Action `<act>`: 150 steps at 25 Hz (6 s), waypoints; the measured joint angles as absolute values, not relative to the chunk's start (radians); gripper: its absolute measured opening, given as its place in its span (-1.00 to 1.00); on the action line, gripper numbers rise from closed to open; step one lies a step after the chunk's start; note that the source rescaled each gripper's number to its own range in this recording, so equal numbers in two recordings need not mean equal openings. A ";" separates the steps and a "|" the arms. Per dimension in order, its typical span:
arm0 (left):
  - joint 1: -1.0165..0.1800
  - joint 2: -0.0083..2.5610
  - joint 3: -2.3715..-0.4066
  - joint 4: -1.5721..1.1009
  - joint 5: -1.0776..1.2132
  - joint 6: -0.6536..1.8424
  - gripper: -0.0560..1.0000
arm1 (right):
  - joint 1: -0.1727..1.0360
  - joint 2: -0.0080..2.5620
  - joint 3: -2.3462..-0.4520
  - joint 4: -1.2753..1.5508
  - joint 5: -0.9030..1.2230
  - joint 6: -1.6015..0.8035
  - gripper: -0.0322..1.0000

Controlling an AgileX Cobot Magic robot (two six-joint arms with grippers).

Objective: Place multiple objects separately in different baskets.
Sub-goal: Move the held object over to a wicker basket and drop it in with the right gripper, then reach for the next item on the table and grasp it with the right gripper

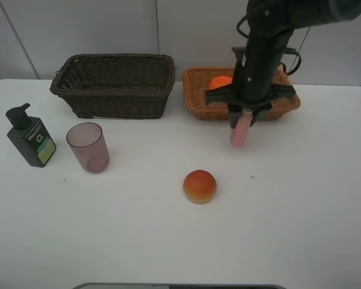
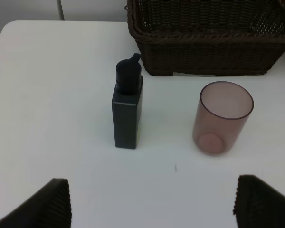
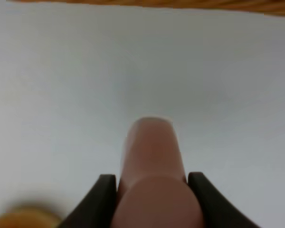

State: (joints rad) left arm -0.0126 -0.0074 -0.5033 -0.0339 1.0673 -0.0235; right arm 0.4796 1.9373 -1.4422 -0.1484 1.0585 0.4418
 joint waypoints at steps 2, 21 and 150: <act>-0.013 -0.007 -0.503 -0.034 1.067 -0.024 0.79 | 0.482 1.932 -1.506 -0.107 1.131 0.308 -0.92; -0.013 -0.007 -0.503 -0.034 1.067 -0.024 0.79 | 0.646 2.277 -2.340 -0.026 1.222 0.063 -0.93; -0.013 -0.007 -0.503 -0.034 1.067 -0.023 0.79 | 0.747 1.952 -1.032 -0.053 0.575 -0.693 0.77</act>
